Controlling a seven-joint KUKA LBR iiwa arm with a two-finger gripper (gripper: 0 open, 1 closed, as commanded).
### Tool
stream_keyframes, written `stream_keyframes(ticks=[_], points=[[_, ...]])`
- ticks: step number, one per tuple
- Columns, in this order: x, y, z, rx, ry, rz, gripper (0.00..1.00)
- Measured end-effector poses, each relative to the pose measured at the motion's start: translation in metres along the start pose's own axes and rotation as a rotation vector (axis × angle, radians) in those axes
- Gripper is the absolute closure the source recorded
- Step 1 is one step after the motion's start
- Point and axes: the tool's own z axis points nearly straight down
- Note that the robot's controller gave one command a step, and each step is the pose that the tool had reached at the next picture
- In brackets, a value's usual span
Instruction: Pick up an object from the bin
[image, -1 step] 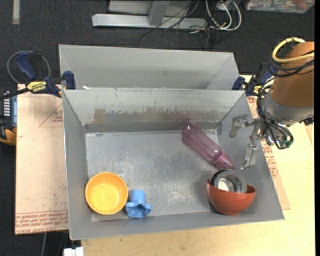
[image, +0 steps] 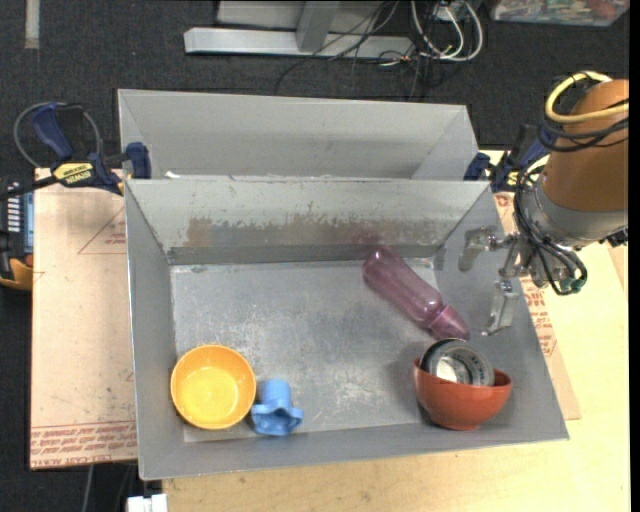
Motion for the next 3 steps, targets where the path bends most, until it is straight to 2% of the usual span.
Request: stream_keyframes(ticks=[1, 2, 3], points=[[-0.036, 0.045, 0.135, 0.000, -0.013, 0.259, 0.00], [-0.059, 0.059, 0.066, 0.002, -0.011, 0.158, 0.00], [-0.038, 0.068, 0.125, -0.002, -0.015, 0.421, 0.00]])
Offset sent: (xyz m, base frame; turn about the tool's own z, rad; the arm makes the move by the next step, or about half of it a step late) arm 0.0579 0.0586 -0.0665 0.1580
